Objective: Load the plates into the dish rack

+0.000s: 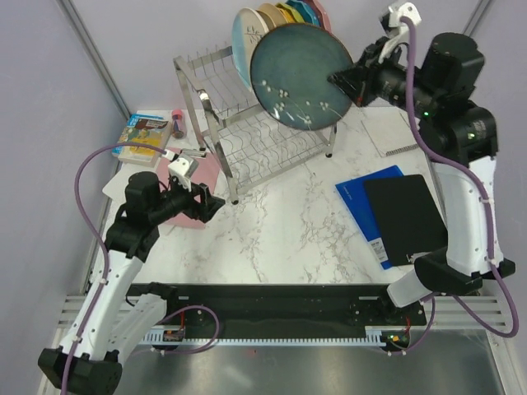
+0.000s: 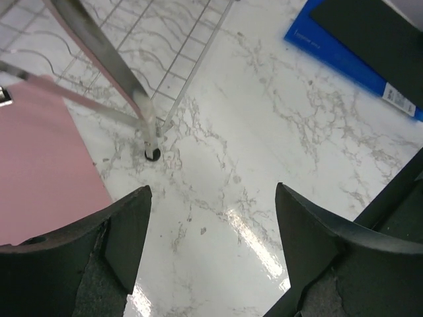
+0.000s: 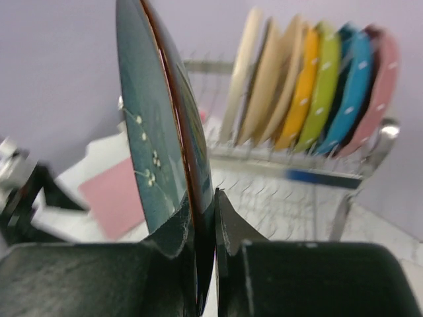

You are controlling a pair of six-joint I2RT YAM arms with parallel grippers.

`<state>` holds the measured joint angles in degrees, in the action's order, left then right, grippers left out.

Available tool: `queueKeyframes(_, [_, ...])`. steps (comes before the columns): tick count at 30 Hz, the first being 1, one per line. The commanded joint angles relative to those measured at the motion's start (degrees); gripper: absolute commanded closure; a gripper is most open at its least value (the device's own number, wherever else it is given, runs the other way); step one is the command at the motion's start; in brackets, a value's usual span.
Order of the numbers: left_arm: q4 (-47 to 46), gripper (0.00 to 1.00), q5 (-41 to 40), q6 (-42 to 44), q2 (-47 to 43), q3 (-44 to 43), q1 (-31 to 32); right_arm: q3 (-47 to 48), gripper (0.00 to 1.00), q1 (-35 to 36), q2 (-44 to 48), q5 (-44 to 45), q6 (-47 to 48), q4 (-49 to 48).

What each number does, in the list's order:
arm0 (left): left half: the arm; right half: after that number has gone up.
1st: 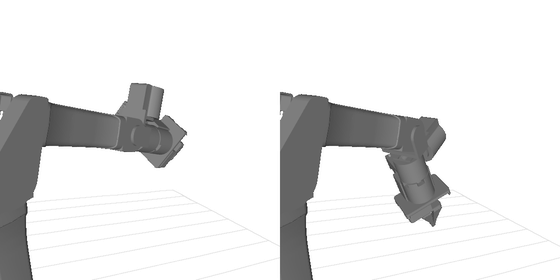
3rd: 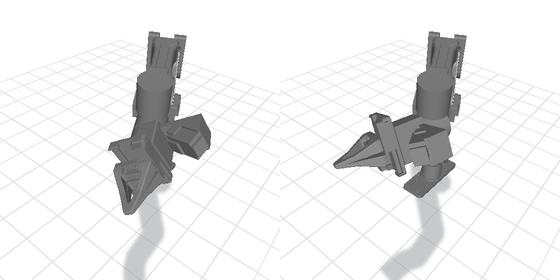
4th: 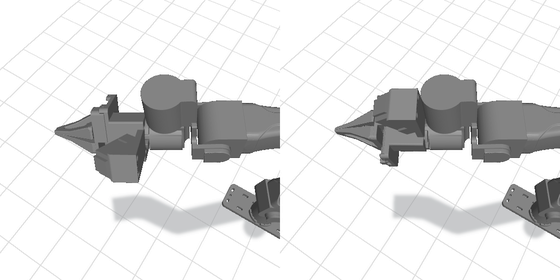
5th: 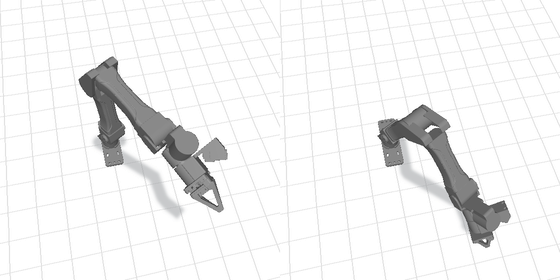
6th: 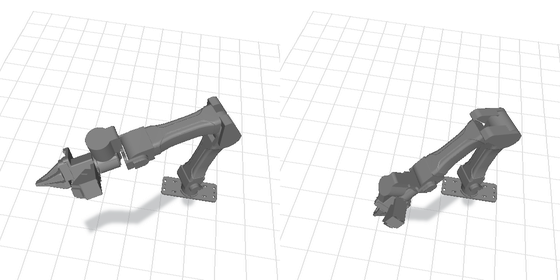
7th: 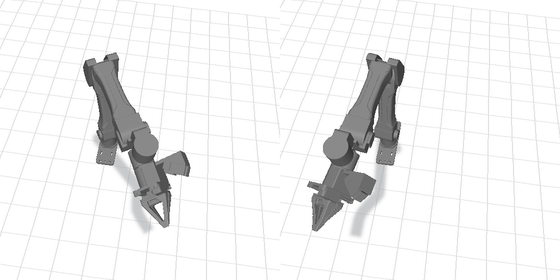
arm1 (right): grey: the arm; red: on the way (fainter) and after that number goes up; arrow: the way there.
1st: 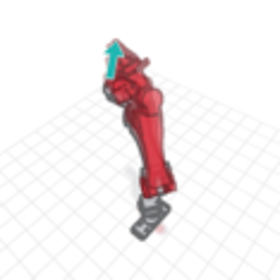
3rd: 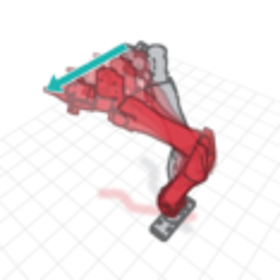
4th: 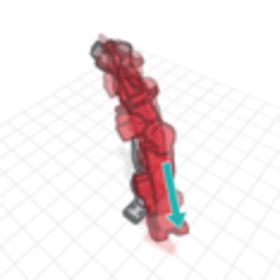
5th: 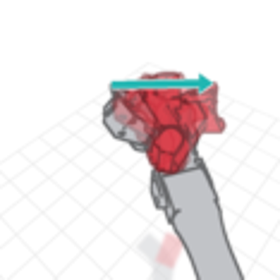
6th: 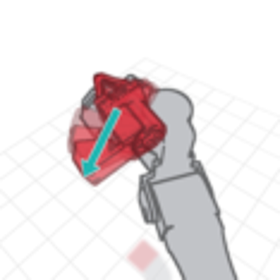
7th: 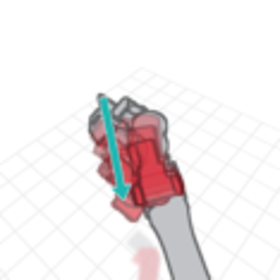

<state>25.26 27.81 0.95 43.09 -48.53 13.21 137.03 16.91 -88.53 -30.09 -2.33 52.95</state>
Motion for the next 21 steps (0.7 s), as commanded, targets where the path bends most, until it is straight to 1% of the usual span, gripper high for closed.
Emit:
queueKeyframes(1, [-1.7, 0.19, -3.0, 0.5, 1.1, 1.9, -0.1, -5.3, 1.0, 12.3, -0.3, 31.8, 0.6, -32.8])
queueKeyframes(2, [-1.9, 0.19, -2.8, 0.1, 0.9, 2.1, -0.1, -6.9, 1.0, 14.9, -1.1, 41.1, 1.9, -39.4])
queueKeyframes(3, [-2.1, 0.19, -2.6, -0.1, 0.9, 2.2, -0.1, -7.9, 1.0, 19.3, -1.6, 45.7, 4.5, -43.1])
queueKeyframes(4, [-2.1, 0.19, -2.3, -0.2, 0.8, 2.5, -0.1, -9.1, 1.0, 21.7, -2.0, 49.7, 8.5, -46.8])
queueKeyframes(5, [-2.1, 0.19, -2.2, -0.2, 0.7, 2.9, -0.1, -10.4, 1.0, 23.6, -3.3, 53.2, 10.5, -52.5])
queueKeyframes(6, [-2.2, 0.19, -2.2, -0.2, 0.5, 3.3, -0.2, -10.6, 1.0, 26.7, -4.1, 57.3, 12.1, -55.7])
queueKeyframes(9, [-2.9, 0.19, -2.1, -0.1, -0.4, 4.8, -0.2, -10.6, 1.0, 31.5, -7.3, 66.0, 18.4, -64.1])
queueKeyframes(11, [-3.5, 0.19, -2.2, -0.4, -0.7, 5.6, -0.3, -11.0, 1.0, 33.0, -8.9, 68.6, 21.7, -69.4])
queueKeyframes(16, [-5.0, 0.19, -0.1, -2.4, -0.7, 7.4, -0.6, -11.3, 1.0, 33.0, -10.6, 72.7, 23.4, -74.9])
queueKeyframes(17, [-5.3, 0.19, 0.2, -2.9, -0.7, 7.8, -0.6, -12.0, 1.0, 33.2, -11.0, 73.3, 24.0, -77.8])
queueKeyframes(21, [-5.9, 0.19, 1.5, -3.6, 0.1, 8.2, -0.7, -12.2, 1.0, 33.2, -12.7, 72.5, 26.7, -78.3])
